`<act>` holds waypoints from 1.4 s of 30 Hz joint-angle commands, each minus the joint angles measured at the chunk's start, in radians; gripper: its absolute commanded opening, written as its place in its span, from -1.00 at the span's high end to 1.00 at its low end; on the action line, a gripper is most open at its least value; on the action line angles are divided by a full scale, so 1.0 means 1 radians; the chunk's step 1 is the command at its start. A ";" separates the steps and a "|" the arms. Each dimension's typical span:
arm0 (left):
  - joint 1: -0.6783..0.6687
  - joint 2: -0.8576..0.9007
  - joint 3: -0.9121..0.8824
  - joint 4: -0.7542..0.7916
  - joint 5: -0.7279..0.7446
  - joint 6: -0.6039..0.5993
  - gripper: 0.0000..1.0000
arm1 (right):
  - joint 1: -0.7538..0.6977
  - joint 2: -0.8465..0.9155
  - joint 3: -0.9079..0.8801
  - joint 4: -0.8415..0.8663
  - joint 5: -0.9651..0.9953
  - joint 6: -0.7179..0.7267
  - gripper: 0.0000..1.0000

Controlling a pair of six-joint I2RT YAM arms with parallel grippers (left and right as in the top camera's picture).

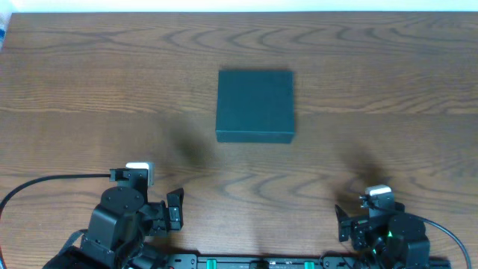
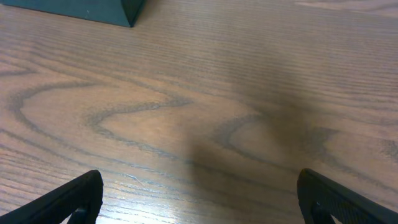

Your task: Pack container

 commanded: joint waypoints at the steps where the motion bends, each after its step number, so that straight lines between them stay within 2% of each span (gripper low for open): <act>1: -0.006 -0.004 -0.005 -0.003 -0.010 -0.014 -0.91 | -0.007 -0.011 -0.008 -0.004 0.003 -0.009 -0.98; 26: -0.006 -0.004 -0.005 -0.003 -0.011 -0.012 -0.92 | -0.007 -0.010 -0.008 -0.004 0.003 -0.008 -0.99; 31: 0.047 -0.014 -0.010 -0.025 -0.034 0.059 -0.92 | -0.008 -0.010 -0.008 -0.004 0.003 -0.008 -0.99; 37: 0.195 -0.116 -0.143 0.129 0.044 0.322 -0.92 | -0.007 -0.010 -0.008 -0.004 0.003 -0.008 -0.98; 42: 0.262 -0.289 -0.301 0.183 0.053 0.312 -0.91 | -0.007 -0.010 -0.008 -0.004 0.003 -0.008 -0.98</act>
